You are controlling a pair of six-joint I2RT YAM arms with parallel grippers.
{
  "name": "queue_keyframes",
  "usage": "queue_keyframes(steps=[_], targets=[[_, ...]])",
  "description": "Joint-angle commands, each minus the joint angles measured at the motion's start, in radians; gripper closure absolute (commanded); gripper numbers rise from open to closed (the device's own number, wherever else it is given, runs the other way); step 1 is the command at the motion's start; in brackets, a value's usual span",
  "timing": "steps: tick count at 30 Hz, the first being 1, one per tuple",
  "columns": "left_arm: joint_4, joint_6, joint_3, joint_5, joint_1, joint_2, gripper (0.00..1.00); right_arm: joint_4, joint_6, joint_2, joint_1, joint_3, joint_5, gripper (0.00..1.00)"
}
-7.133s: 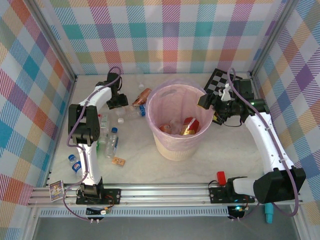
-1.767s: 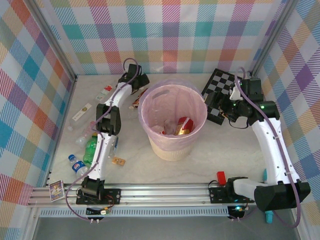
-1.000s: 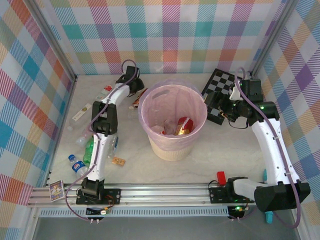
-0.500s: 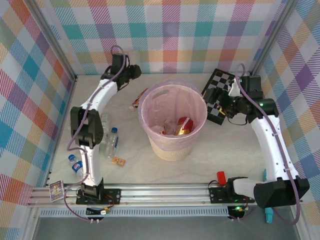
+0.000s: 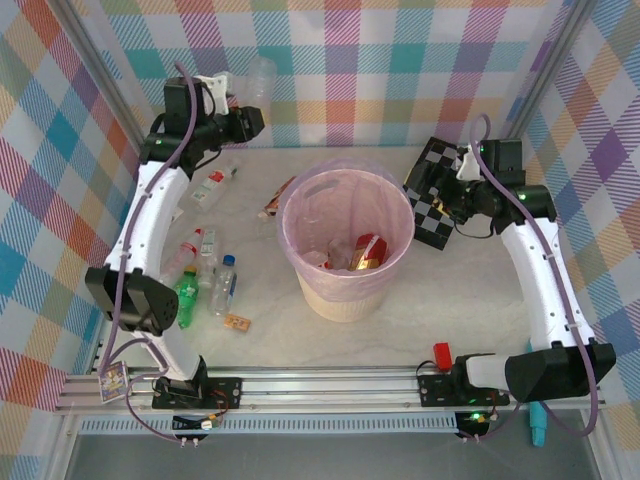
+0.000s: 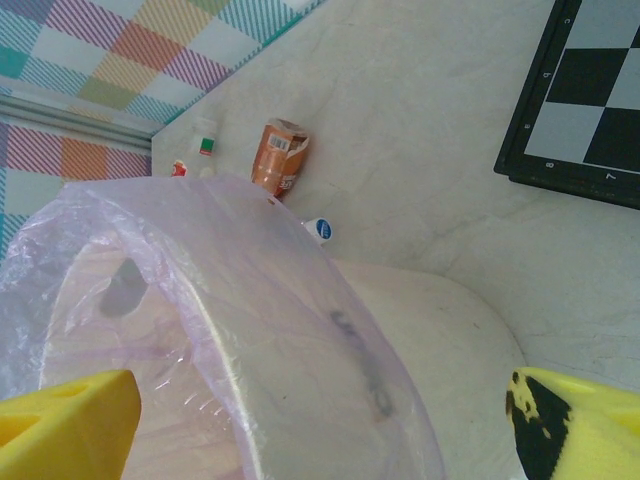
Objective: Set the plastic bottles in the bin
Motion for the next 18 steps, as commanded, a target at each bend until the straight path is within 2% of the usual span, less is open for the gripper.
queue_keyframes(steps=[1, 6, 13, 18], targets=[[-0.119, 0.097, 0.037, 0.107, -0.044, -0.074, 0.63, 0.010, -0.016, 0.006, -0.007, 0.034, 0.002, 0.06], [-0.263, 0.192, 0.062, 0.100, -0.160, -0.137, 0.63, 0.011, -0.015, 0.006, -0.006, 0.033, 0.009, 0.06], [-0.347, 0.232, -0.037, 0.071, -0.311, -0.228, 0.67, 0.008, -0.018, 0.001, -0.007, 0.031, 0.020, 0.06], [-0.427, 0.266, -0.060, 0.033, -0.400, -0.231, 0.68, 0.004, -0.023, 0.003, -0.007, 0.033, 0.027, 0.06]])
